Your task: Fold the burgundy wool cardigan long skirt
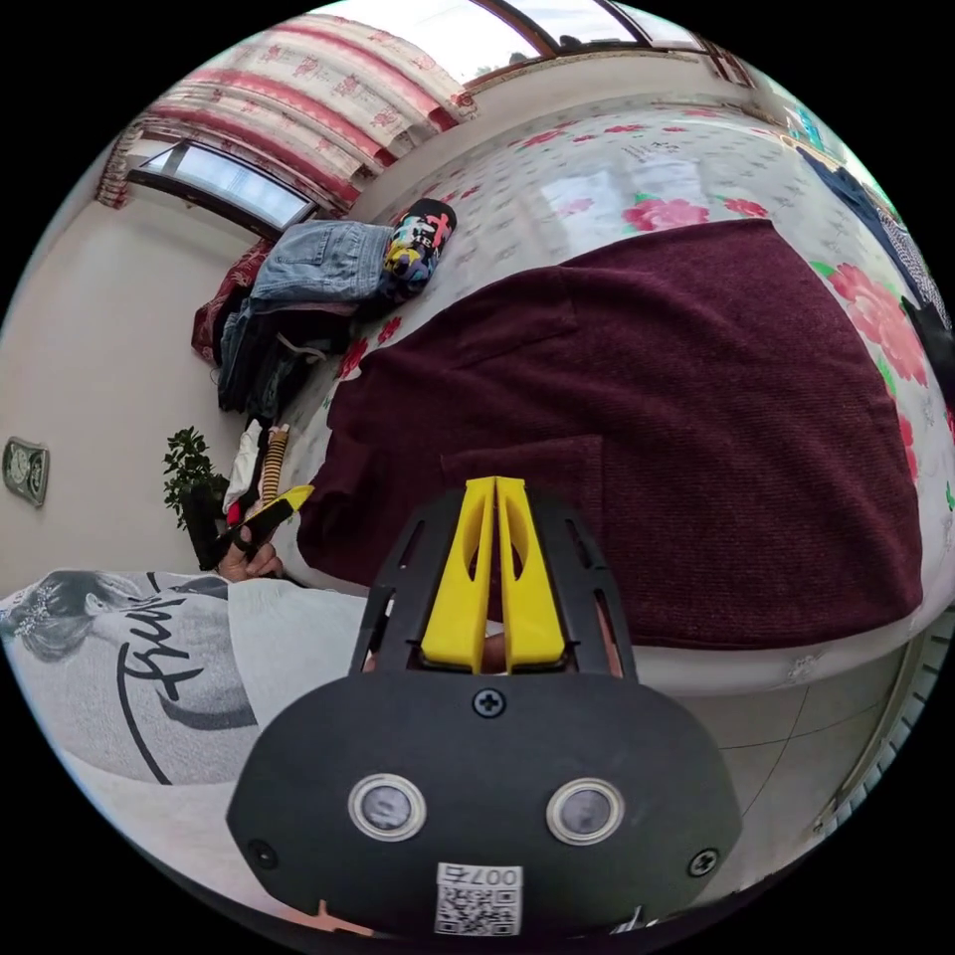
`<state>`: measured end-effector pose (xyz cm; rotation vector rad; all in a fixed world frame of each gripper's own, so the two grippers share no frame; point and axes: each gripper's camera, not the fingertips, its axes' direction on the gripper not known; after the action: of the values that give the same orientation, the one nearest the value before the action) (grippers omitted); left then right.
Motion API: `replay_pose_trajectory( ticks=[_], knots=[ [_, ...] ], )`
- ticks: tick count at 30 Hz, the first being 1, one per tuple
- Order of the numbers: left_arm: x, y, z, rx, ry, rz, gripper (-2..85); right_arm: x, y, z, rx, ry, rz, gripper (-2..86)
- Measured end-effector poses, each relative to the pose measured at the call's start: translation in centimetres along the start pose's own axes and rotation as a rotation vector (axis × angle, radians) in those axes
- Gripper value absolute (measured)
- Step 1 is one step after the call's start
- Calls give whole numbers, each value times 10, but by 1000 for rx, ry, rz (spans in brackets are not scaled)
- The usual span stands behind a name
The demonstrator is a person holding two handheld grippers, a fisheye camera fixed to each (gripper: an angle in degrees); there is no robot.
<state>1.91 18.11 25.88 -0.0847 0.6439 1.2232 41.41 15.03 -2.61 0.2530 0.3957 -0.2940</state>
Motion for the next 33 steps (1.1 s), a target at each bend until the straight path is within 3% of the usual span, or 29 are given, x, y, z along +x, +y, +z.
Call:
replay_pose_trajectory(
  ticks=[4,8,14,18,28,33],
  knots=[
    [-9,29,-26,28,-52,-40,78,-19,11,26,-19,-10,-43,-3],
    [-46,58,-66,50,-215,-137,88,-29,10,47,-31,-44,-63,-3],
    [-84,41,-47,27,-210,-193,112,-39,9,73,-39,-78,-74,-4],
    [-103,35,-22,-20,-249,-274,13,-41,8,86,-59,-58,-76,-4],
    [-165,154,-188,417,-487,-802,-5,-34,11,138,-160,131,-75,-4],
    [-178,179,-208,477,-421,-889,32,-46,0,185,-268,225,-152,-3]
  ],
)
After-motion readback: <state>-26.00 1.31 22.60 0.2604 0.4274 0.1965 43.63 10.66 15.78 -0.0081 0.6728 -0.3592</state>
